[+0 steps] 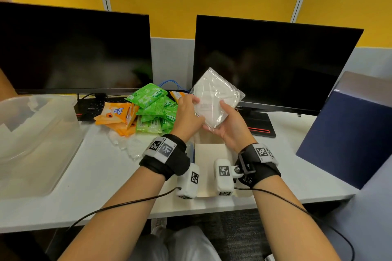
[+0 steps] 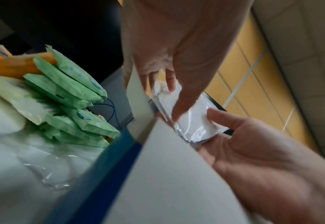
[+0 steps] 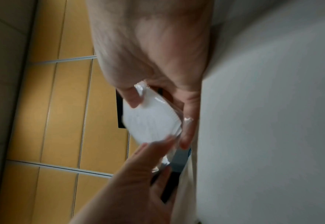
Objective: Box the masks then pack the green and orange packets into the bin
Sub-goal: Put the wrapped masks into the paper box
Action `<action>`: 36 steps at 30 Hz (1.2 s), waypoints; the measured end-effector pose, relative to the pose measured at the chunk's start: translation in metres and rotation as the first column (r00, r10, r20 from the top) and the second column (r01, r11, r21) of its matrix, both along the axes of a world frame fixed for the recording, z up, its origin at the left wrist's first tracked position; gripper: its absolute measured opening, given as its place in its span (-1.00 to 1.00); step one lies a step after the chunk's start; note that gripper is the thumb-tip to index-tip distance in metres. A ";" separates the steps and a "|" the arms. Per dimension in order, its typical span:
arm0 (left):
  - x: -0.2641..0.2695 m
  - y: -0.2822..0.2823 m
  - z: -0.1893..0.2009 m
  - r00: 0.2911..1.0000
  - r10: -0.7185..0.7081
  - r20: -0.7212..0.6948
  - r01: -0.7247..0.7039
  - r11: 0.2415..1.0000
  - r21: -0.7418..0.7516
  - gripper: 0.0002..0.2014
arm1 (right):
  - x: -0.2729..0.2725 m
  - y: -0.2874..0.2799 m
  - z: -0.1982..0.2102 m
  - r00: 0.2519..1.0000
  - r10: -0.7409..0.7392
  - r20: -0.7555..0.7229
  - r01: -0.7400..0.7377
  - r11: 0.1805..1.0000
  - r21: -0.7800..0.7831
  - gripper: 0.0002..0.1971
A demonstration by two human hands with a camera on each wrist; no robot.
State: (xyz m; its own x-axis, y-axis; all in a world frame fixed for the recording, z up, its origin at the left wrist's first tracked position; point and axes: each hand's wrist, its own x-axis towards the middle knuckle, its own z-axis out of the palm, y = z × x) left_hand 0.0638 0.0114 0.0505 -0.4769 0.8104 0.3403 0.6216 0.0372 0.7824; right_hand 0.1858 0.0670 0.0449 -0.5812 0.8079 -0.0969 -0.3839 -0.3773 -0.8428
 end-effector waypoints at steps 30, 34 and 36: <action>-0.006 -0.005 -0.044 0.939 -0.039 0.342 0.172 0.914 -0.368 -0.59 | 0.003 -0.008 0.035 0.173 -0.652 0.738 -0.652 0.486 0.582 -0.72; -0.007 -0.008 -0.041 0.926 -0.039 0.376 0.188 0.910 -0.369 -0.58 | -0.014 -0.008 0.017 -0.117 -0.419 0.900 -0.734 0.647 0.206 -0.65; -0.006 -0.012 -0.038 0.904 -0.045 0.425 0.212 0.911 -0.353 -0.53 | -0.013 -0.008 0.019 -0.138 -0.416 0.899 -0.720 0.665 0.197 -0.64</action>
State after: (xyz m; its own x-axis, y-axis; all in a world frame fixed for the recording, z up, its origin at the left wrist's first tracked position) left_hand 0.0581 -0.0002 0.0121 -0.3861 0.8993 -0.2054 0.2795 0.3262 0.9030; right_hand 0.1725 0.0592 0.0636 -0.4358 0.8391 -0.3257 0.8976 0.4315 -0.0895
